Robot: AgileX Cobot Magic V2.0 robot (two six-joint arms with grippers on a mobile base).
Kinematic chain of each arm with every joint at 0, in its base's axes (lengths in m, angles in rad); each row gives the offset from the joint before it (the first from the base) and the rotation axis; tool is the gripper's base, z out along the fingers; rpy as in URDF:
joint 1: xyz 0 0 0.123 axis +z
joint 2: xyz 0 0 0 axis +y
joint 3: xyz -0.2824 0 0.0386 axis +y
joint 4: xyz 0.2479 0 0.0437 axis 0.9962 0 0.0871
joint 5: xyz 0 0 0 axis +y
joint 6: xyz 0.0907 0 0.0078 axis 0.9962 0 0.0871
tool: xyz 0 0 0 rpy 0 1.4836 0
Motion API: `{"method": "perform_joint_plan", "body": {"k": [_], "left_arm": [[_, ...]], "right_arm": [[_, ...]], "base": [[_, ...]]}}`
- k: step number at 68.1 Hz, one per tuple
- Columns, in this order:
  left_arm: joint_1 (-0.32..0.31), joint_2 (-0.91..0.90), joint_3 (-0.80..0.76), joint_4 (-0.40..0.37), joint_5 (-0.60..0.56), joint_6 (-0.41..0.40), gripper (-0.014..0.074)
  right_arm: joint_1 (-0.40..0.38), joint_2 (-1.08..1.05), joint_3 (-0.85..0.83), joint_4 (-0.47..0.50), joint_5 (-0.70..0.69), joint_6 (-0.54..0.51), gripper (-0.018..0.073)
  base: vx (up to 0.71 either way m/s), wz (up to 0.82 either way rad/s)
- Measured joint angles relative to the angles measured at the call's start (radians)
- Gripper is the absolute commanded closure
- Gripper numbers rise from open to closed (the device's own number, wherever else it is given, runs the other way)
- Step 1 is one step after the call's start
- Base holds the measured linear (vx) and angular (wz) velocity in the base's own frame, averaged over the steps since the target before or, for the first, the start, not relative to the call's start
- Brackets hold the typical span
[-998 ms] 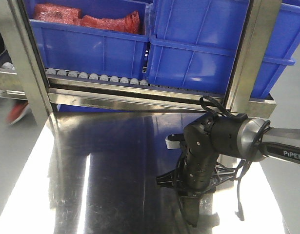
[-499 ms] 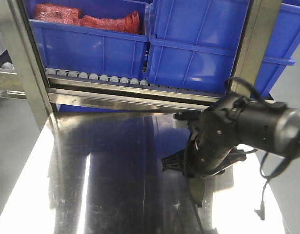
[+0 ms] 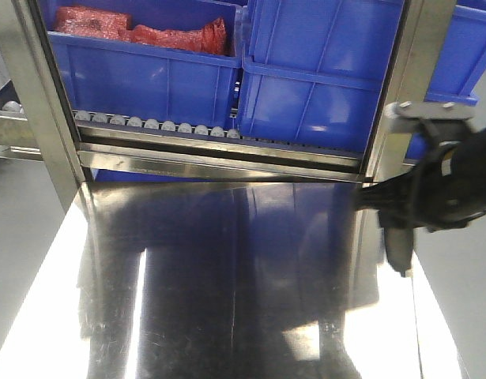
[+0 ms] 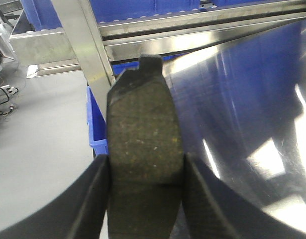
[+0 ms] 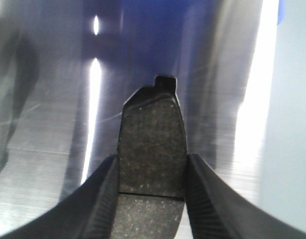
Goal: Move and align brake pads A on conveyor
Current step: 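Lift the held brake pad off the table with the right gripper, then hold both brake pads raised above the empty table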
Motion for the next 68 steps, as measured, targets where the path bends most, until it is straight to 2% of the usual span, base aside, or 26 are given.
{"method": "perform_joint_plan", "body": {"k": [14, 24, 46, 68], "left_arm": [[0.0, 0.0, 0.0, 0.0, 0.0, 0.0, 0.0603], [0.0, 0.0, 0.0, 0.0, 0.0, 0.0, 0.0603], [0.0, 0.0, 0.0, 0.0, 0.0, 0.0, 0.0603], [0.0, 0.0, 0.0, 0.0, 0.0, 0.0, 0.0603]], "right_arm": [[-0.179, -0.164, 0.009, 0.077, 0.047, -0.152, 0.0571], [-0.257, -0.323, 0.109, 0.107, 0.016, -0.184, 0.0571], [-0.274, -0.658, 0.456, 0.151, -0.019, -0.255, 0.0571], [-0.274, -0.975, 0.608, 0.156, -0.051, -0.266, 0.0571]], "base": [[0.0, 0.0], [0.0, 0.0], [0.0, 0.0], [0.0, 0.0]]}}
